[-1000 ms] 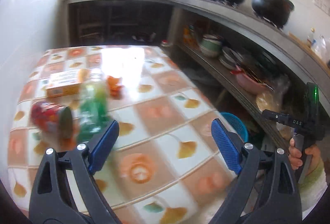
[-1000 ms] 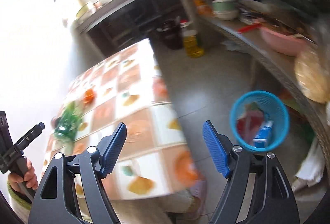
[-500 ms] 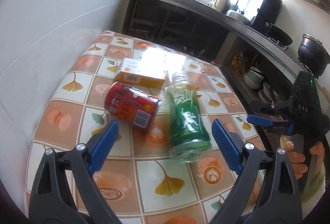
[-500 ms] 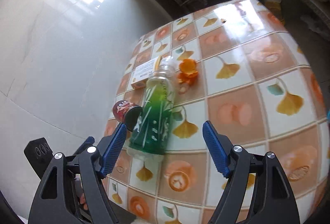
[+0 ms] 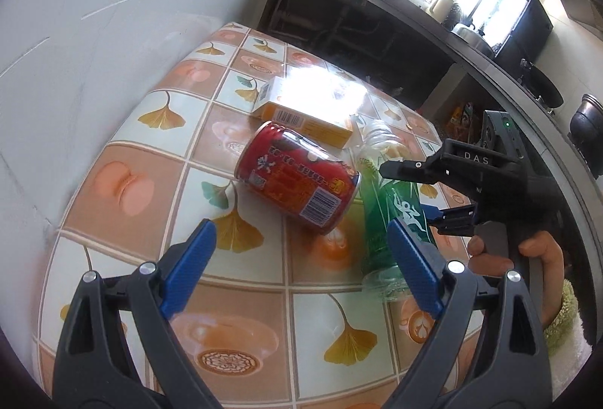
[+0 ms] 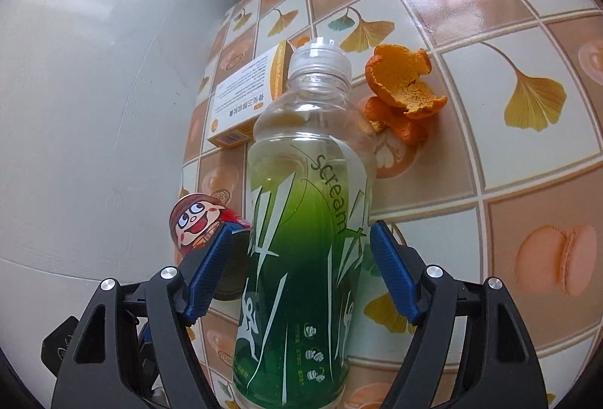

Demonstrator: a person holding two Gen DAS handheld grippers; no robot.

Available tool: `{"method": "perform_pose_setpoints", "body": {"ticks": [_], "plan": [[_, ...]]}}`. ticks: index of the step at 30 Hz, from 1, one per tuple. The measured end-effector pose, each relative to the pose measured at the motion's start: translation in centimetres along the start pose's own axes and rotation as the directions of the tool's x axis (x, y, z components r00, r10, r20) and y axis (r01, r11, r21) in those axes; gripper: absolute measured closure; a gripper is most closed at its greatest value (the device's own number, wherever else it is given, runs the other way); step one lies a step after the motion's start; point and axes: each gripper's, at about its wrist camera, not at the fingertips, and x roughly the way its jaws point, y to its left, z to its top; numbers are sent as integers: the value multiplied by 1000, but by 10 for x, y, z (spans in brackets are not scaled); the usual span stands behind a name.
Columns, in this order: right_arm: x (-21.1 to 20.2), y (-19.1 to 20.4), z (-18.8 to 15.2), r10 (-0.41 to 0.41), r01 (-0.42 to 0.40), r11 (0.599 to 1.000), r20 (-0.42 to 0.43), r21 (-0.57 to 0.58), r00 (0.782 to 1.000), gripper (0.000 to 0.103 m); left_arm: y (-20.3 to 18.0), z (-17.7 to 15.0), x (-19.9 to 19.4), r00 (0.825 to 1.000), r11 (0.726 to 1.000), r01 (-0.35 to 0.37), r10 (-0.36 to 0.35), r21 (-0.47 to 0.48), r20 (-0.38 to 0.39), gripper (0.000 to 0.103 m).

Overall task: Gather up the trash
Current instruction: 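Grasp the green-labelled bottle with the right tool while the left tool grasps the red can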

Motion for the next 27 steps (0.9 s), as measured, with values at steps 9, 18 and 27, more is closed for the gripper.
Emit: {"method": "perform_pose_setpoints", "body": {"ticks": [9, 18, 27], "plan": [[6, 1, -1, 3, -3, 1000, 11, -13, 1000, 43, 27, 37, 35, 997, 935, 15, -39, -353, -61, 15], [-19, 1, -20, -39, 43, 996, 58, -77, 998, 44, 27, 45, 79, 991, 858, -117, 68, -499, -114, 15], [-56, -7, -53, -113, 133, 977, 127, -167, 986, 44, 14, 41, 96, 976, 879, -216, 195, -426, -92, 16]]}}
